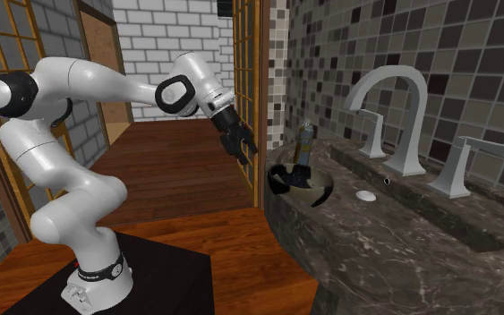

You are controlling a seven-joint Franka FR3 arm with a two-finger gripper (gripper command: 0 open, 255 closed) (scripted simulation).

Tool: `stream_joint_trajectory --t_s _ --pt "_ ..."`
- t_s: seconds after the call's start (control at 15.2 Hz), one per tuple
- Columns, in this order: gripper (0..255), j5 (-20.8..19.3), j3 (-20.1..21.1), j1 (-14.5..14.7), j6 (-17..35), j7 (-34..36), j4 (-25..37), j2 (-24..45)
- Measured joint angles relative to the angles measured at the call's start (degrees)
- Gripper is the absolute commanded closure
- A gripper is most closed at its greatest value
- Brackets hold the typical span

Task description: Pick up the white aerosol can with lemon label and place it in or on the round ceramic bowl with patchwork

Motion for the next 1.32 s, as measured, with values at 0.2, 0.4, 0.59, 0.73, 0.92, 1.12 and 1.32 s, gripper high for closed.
stream_joint_trajectory --t_s 0.2,0.4,0.59,0.73,0.92,1.12,1.32 --pt "0 -2.92 7.12 -3.68 7.23 6.26 0.39 2.00" --pt "0 -7.04 15.33 -9.77 12.93 13.06 2.82 4.06" --pt "0 -11.47 24.34 -17.63 17.69 20.08 5.67 4.72" --pt "0 -14.40 31.22 -24.37 20.89 24.87 7.92 4.54" --pt "0 -17.01 40.35 -33.45 23.68 31.08 11.90 1.97" --pt "0 -17.88 44.65 -38.70 25.30 32.85 13.98 1.76" --pt "0 -18.35 47.29 -42.27 26.68 33.43 14.94 2.17"
